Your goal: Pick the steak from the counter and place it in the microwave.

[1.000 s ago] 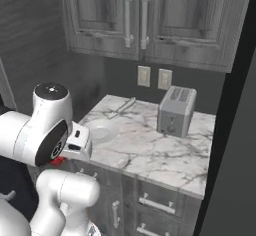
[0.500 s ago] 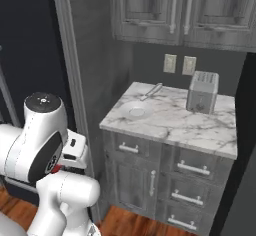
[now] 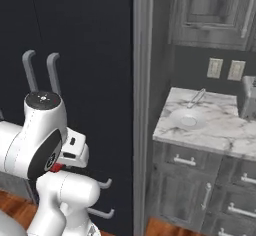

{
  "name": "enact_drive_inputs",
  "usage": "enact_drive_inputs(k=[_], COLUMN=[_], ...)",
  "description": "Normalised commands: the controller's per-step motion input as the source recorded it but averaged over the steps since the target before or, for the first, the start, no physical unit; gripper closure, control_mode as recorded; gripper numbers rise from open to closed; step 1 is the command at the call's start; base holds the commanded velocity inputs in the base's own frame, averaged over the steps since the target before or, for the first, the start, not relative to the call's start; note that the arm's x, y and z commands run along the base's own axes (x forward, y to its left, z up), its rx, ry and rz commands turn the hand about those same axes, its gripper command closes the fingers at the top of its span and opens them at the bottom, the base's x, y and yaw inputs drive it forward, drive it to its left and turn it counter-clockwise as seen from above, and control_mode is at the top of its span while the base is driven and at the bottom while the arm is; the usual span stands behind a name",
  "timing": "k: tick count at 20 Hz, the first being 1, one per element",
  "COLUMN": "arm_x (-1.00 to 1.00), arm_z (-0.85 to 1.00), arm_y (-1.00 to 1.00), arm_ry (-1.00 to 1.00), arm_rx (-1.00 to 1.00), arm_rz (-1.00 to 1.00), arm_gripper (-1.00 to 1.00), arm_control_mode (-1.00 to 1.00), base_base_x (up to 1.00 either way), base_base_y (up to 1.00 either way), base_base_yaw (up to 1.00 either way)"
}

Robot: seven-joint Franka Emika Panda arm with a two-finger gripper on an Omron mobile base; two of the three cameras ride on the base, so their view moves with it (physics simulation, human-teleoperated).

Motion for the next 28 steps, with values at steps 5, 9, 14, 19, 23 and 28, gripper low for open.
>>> enact_drive_inputs(k=[5,9,14,19,23,28], arm_x=[0.00,0.00,0.00,0.00,0.00,0.00], arm_z=[0.00,0.00,0.00,0.00,0.00,0.00], arm_y=[0.00,0.00,0.00,0.00,0.00,0.00], arm_ry=[0.00,0.00,0.00,0.00,0.00,0.00], arm_rx=[0.00,0.00,0.00,0.00,0.00,0.00], arm_rz=[0.00,0.00,0.00,0.00,0.00,0.00], arm_gripper=[1.00,1.00,1.00,1.00,1.00,1.00], arm_control_mode=[1.00,1.00,1.00,1.00,1.00,1.00], base_base_x=[0.00,0.00,0.00,0.07,0.28,0.26], base_base_y=[1.00,1.00,1.00,1.00,1.00,1.00], base_base_yaw=[-0.03,-0.02,0.00,-0.02,-0.06,-0.07])
